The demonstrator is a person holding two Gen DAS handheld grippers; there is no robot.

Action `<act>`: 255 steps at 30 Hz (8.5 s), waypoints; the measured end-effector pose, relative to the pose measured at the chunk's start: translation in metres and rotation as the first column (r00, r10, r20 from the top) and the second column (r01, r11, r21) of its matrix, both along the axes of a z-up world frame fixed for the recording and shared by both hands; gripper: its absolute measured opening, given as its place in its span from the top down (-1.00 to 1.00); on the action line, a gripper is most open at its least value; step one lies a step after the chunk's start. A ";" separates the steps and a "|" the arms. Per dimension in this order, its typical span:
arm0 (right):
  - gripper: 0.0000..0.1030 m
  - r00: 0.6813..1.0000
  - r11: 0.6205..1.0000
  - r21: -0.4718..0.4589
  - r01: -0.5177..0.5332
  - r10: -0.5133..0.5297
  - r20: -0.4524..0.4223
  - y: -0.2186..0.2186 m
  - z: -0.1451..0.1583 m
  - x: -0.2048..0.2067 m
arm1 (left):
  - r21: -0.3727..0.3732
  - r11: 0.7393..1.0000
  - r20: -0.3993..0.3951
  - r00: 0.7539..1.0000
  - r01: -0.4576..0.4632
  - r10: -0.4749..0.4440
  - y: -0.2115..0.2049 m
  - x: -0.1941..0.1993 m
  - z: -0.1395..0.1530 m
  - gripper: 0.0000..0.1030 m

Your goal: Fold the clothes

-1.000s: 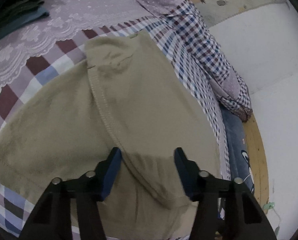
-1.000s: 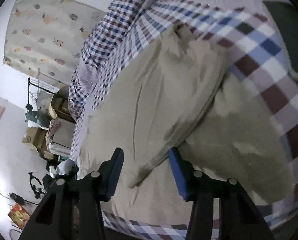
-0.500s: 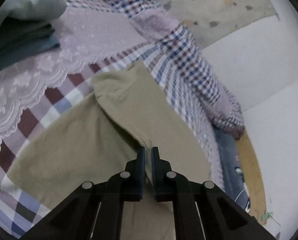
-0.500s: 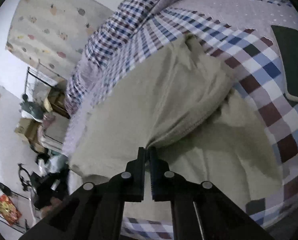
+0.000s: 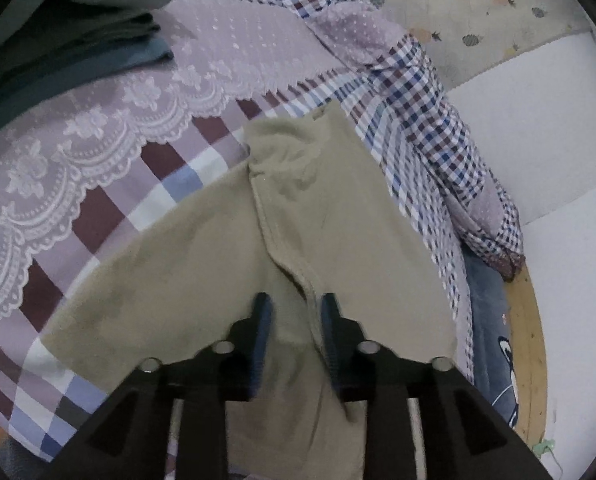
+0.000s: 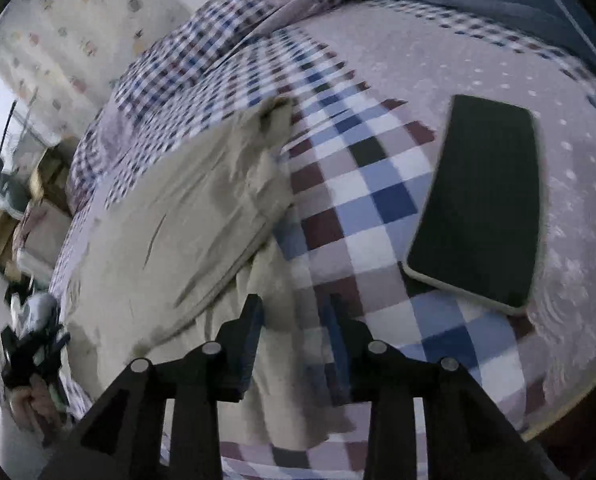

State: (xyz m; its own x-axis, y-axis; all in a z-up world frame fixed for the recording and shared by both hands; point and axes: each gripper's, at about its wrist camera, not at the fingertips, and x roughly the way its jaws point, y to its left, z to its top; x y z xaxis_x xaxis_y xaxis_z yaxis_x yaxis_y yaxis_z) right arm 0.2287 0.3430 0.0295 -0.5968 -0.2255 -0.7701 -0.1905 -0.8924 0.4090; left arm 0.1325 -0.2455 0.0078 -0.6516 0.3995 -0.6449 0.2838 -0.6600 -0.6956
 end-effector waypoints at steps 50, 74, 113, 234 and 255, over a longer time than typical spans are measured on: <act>0.48 0.972 0.962 0.137 -0.235 0.228 0.064 0.035 -0.024 -0.293 | -0.087 0.996 0.029 0.999 -0.017 0.020 0.017 -0.015 -0.006 0.09; -0.48 0.996 0.832 0.551 -0.061 0.018 0.083 0.019 0.020 -0.279 | -0.025 1.000 0.019 1.000 -0.014 0.015 0.008 -0.012 -0.008 0.09; -0.55 0.908 0.933 0.205 -0.294 0.340 -0.246 -0.232 0.035 0.003 | 0.004 0.999 -0.038 0.998 -0.045 0.045 -0.065 0.056 -0.021 -0.27; 0.93 0.829 0.749 0.568 -0.340 0.524 -0.195 -0.431 0.017 -0.065 | -0.115 0.864 -0.004 0.869 0.490 -0.494 -0.020 -0.284 0.043 0.81; 0.93 0.850 0.893 0.381 -0.239 0.382 -0.362 -0.335 0.078 -0.012 | -0.139 0.853 -0.136 0.844 0.503 -0.519 0.118 -0.234 0.183 0.83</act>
State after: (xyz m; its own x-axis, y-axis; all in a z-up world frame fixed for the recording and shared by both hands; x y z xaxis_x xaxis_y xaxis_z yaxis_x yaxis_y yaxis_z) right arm 0.2172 0.0080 0.1070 -0.8146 -0.2466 -0.5250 0.2432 -0.9669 0.0768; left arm -0.1014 -0.1280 0.1904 -0.4704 0.6473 -0.5997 -0.2233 -0.7448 -0.6288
